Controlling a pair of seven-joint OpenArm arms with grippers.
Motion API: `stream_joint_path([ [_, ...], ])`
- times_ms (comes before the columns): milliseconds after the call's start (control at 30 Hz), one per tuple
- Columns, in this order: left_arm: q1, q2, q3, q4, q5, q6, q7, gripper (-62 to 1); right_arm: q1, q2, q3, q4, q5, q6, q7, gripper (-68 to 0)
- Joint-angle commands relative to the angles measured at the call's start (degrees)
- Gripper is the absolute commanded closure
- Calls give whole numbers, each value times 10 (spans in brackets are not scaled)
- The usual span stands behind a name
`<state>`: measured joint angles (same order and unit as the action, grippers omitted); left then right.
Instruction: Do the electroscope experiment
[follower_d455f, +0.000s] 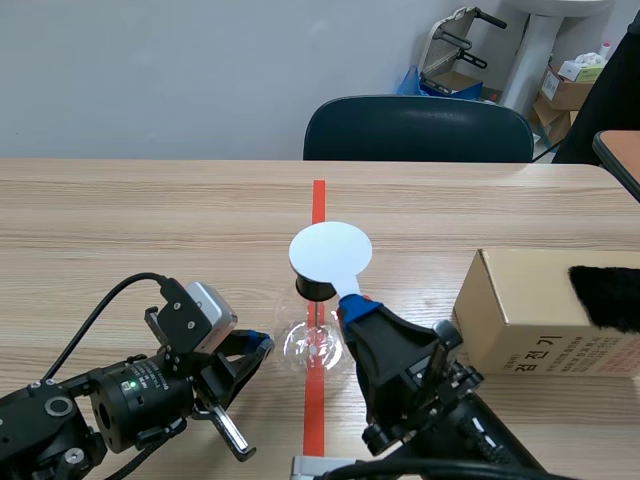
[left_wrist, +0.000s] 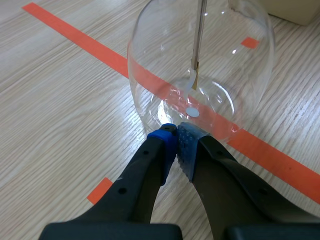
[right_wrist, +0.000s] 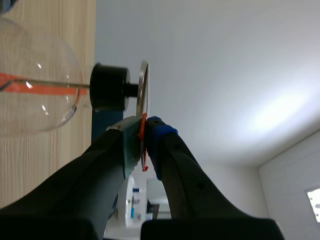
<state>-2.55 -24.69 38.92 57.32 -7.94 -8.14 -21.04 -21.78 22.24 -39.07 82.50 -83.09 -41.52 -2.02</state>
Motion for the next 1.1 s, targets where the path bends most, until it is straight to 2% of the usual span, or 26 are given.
stream_joint_path([
  [0, -2, -3, -4, 9, -4, -1, -20, -31, 5, 1, 5, 13, 8, -33, -18, -10],
  [167, -2, -4, -5, 9, -8, -1, -21, -31, 5, 1, 5, 13, 13, -33, -83, -10],
  [333, 0, -4, -5, 9, -8, -1, -21, -31, 5, 1, 5, 13, 39, -33, -122, -10],
  [467, 0, -4, -5, 9, -8, -1, -21, -31, 5, 1, 5, 13, 43, -33, -144, -10],
  [967, 9, -9, -5, 11, -9, -1, -21, -31, 5, 1, 5, 13, 43, -33, -153, -10],
  [1067, 9, -19, -5, 12, -19, -1, -23, -31, 5, 1, 5, 13, 43, -33, -153, -10],
])
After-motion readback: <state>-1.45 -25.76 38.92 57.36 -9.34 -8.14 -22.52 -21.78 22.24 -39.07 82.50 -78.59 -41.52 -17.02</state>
